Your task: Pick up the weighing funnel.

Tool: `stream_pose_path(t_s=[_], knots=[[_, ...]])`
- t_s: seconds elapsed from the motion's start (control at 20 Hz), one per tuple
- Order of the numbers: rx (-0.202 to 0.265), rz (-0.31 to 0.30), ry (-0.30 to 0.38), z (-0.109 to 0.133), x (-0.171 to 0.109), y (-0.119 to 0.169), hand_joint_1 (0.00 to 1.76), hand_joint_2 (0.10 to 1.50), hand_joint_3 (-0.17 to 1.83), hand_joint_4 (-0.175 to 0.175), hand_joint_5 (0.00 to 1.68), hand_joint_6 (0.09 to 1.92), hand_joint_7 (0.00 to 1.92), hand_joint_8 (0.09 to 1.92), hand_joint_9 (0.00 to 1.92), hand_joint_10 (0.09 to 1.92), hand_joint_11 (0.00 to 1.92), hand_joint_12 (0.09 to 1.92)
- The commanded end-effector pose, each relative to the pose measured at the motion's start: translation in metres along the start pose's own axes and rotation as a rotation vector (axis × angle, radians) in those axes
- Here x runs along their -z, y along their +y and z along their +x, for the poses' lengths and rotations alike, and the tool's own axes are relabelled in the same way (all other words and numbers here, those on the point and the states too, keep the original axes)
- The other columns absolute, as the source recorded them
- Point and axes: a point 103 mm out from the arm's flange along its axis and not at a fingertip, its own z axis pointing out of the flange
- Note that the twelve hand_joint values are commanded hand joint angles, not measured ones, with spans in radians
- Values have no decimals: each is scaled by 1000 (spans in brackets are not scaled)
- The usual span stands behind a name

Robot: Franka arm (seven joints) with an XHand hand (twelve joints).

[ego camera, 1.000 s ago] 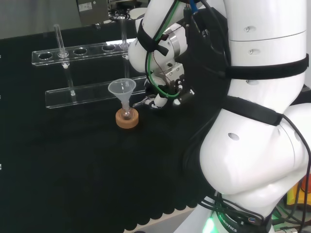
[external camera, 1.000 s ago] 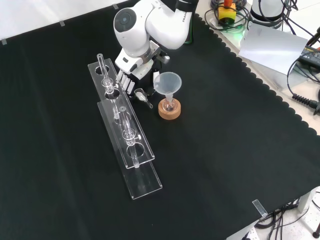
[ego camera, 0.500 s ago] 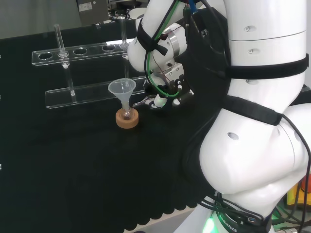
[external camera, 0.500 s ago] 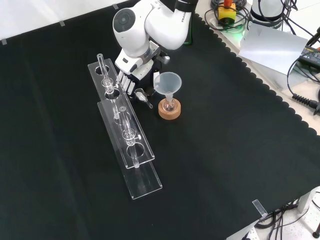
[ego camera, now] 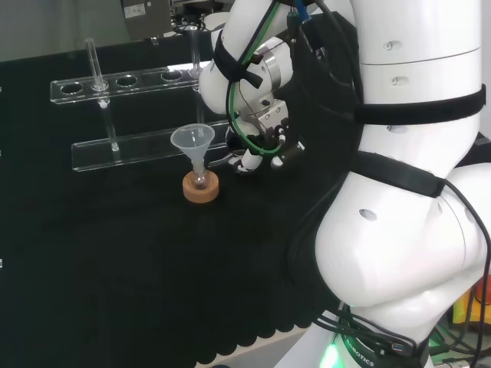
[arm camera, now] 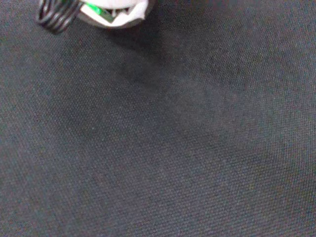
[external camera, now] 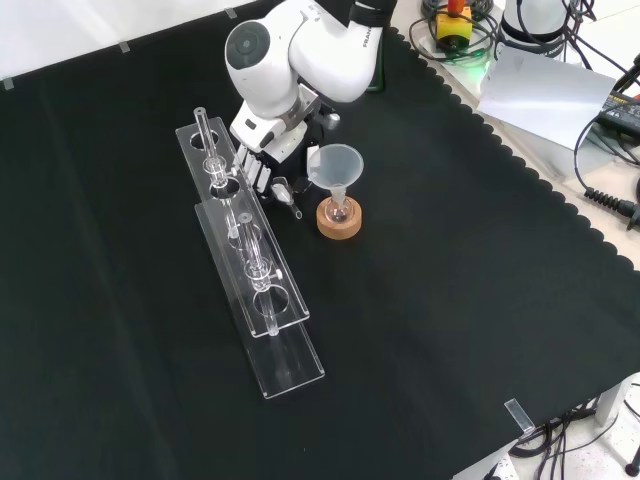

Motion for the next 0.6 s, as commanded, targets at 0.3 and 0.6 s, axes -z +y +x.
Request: stream_pose_path(t_s=[0.3, 0.6], knots=[[-9, -1, -3, -1, 2, -2, 1046, 989, 160, 171, 1062, 872, 695, 661, 873, 485, 627, 1198], [-20, -9, 14, -7, 10, -8, 1057, 922, 286, 175, 1092, 873, 743, 615, 948, 401, 673, 1159]])
